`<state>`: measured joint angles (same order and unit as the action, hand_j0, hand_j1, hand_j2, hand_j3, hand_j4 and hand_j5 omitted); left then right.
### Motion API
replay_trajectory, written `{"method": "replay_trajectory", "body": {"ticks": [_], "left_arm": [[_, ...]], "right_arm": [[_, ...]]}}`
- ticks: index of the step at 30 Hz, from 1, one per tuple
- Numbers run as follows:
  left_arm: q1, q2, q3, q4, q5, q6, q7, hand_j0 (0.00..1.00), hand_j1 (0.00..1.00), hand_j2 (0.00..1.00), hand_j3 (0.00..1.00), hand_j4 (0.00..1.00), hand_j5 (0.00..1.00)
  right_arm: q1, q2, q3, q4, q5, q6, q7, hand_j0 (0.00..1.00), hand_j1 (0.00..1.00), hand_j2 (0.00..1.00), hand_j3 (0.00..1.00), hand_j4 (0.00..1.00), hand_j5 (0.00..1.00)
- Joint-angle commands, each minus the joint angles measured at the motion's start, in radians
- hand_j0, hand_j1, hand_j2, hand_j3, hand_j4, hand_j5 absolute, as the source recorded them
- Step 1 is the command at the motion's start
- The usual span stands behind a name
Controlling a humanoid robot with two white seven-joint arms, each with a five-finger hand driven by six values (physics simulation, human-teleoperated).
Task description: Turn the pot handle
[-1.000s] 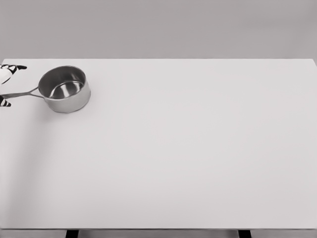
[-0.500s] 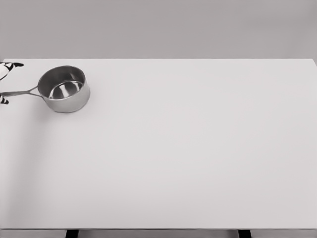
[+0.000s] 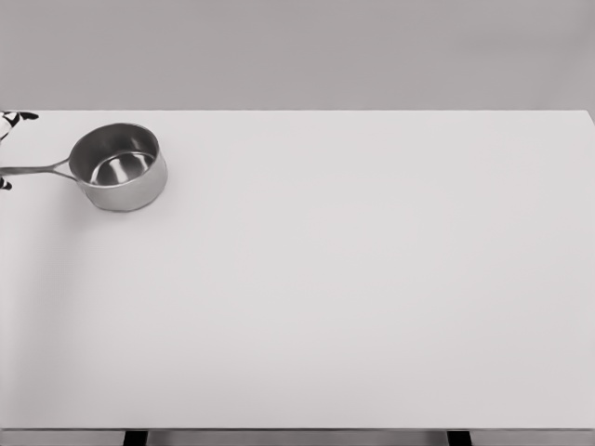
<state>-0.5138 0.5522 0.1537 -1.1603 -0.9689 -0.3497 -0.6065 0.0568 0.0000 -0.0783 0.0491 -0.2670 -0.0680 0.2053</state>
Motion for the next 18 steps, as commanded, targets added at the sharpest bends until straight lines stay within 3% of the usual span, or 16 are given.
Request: {"method": "replay_trajectory", "body": {"ticks": [1, 18], "left_arm": [[-0.002, 0.000, -0.005, 0.017, -0.001, 0.001, 0.001, 1.00, 1.00, 1.00, 1.00, 1.00, 1.00], [-0.069, -0.005, -0.049, 0.114, -0.001, 0.001, 0.045, 1.00, 1.00, 1.00, 1.00, 1.00, 1.00]], "right_arm": [[0.000, 0.000, 0.000, 0.000, 0.000, 0.001, 0.000, 1.00, 1.00, 1.00, 1.00, 1.00, 1.00], [0.000, 0.000, 0.000, 0.000, 0.000, 0.001, 0.000, 1.00, 1.00, 1.00, 1.00, 1.00, 1.00]]}}
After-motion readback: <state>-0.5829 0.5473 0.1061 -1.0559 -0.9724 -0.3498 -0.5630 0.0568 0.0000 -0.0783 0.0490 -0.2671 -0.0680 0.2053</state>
